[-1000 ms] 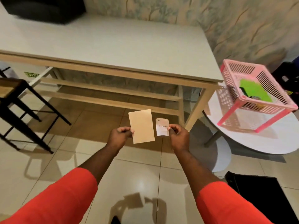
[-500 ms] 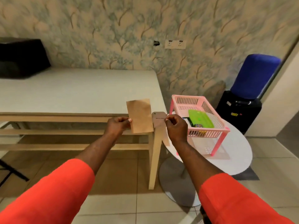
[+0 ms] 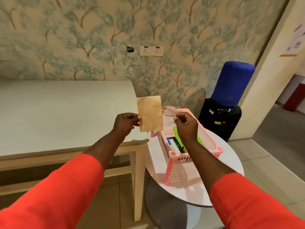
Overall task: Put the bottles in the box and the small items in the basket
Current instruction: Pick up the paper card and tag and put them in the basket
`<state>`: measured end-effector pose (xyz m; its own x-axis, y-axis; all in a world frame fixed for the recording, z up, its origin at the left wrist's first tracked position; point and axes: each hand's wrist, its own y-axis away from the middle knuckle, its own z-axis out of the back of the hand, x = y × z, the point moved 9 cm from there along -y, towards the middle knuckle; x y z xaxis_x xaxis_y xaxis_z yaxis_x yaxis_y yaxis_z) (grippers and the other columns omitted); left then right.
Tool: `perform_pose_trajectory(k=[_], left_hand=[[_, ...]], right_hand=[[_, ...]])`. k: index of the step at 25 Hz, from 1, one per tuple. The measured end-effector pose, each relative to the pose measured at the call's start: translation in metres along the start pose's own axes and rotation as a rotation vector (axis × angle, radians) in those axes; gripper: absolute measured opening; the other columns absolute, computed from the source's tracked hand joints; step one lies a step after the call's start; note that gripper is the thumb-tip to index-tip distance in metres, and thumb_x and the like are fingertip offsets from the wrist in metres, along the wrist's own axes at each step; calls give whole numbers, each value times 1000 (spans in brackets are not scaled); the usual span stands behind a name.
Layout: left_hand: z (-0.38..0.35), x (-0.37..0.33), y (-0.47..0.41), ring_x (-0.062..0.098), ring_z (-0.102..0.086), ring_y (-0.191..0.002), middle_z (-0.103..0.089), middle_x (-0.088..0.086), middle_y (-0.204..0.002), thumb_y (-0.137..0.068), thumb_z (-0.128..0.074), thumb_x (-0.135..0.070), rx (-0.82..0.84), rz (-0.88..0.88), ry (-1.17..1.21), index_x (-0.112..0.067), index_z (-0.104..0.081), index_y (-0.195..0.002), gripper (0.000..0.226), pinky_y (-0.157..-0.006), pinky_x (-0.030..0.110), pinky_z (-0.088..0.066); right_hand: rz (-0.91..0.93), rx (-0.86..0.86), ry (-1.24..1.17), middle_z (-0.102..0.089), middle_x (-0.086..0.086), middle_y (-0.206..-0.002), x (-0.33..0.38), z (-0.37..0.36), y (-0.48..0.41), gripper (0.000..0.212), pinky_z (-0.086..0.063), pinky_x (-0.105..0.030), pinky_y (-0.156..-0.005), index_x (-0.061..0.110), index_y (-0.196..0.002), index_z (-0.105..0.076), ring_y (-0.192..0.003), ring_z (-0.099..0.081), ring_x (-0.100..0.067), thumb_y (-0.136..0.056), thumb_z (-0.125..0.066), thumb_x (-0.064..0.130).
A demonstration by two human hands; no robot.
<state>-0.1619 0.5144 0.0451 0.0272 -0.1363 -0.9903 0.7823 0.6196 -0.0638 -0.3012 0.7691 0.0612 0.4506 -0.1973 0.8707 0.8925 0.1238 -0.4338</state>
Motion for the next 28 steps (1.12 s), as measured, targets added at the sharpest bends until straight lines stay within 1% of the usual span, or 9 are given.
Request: perform_pose_trajectory(k=[3, 7, 9, 14, 16, 20, 24, 26, 28], left_hand=[[-26, 11, -60, 15, -72, -71, -76, 5, -83, -91, -73, -13, 37, 32, -2, -15, -75, -87, 5, -70, 31, -52], [-64, 25, -131, 11, -70, -64, -74, 4, -80, -91, -73, -11, 76, 76, 2, -9, -75, -92, 3, -67, 30, -53], [-82, 33, -154, 14, -69, -66, -73, 6, -83, -91, -73, -13, 97, 101, 2, -8, -74, -95, 7, -63, 27, -52], [-110, 50, -196, 14, -69, -67, -74, 6, -83, -91, -74, -17, 88, 148, -10, -12, -73, -93, 6, -62, 24, -53], [-121, 58, -210, 11, -68, -64, -73, 4, -82, -91, -74, -17, 76, 185, -26, -10, -73, -95, 9, -56, 20, -54], [-145, 69, -228, 11, -67, -67, -71, 2, -83, -93, -72, -16, 84, 249, -23, -6, -71, -101, 13, -54, 18, -53], [-166, 80, -233, 11, -64, -66, -69, 1, -80, -95, -69, -14, 80, 295, -12, -4, -68, -103, 12, -56, 18, -52], [-172, 83, -235, 12, -64, -66, -69, 2, -80, -95, -68, -12, 67, 297, -25, -3, -69, -102, 11, -57, 19, -52], [-175, 85, -238, 13, -64, -66, -69, 5, -82, -95, -68, -11, 65, 301, -35, -2, -69, -102, 11, -54, 18, -52]], right_hand=[[-49, -47, 33, -69, 15, -80, -33, -4, -40, 27, -48, -11, -68, 29, -79, -68, -72, -65, 5, -88, -71, 4], [-196, -80, 120, -71, 3, -88, -91, -11, -78, 16, -49, -24, -78, 21, -87, -70, -84, -66, -14, -88, -73, 6], [-249, -63, 168, -71, 2, -90, -121, -17, -90, 13, -49, -27, -79, 20, -89, -70, -85, -66, -16, -87, -75, 8], [-383, 95, 310, -72, 0, -93, -184, -53, -119, 10, -47, -28, -83, 18, -90, -72, -93, -65, -22, -84, -78, 13], [-417, 177, 383, -74, -4, -99, -208, -72, -129, 11, -48, -29, -85, 17, -93, -73, -96, -66, -25, -83, -78, 14], [-433, 326, 464, -75, -8, -105, -244, -106, -140, 13, -52, -32, -86, 17, -94, -73, -101, -67, -29, -84, -74, 10], [-443, 486, 528, -75, -6, -98, -269, -130, -140, 8, -55, -36, -86, 19, -88, -71, -97, -68, -27, -83, -75, 15], [-413, 479, 551, -75, -5, -95, -270, -130, -142, 6, -54, -37, -85, 19, -90, -72, -95, -68, -28, -84, -72, 20], [-361, 375, 514, -75, -8, -98, -264, -120, -153, 9, -53, -37, -84, 16, -93, -72, -95, -66, -31, -89, -65, 19]])
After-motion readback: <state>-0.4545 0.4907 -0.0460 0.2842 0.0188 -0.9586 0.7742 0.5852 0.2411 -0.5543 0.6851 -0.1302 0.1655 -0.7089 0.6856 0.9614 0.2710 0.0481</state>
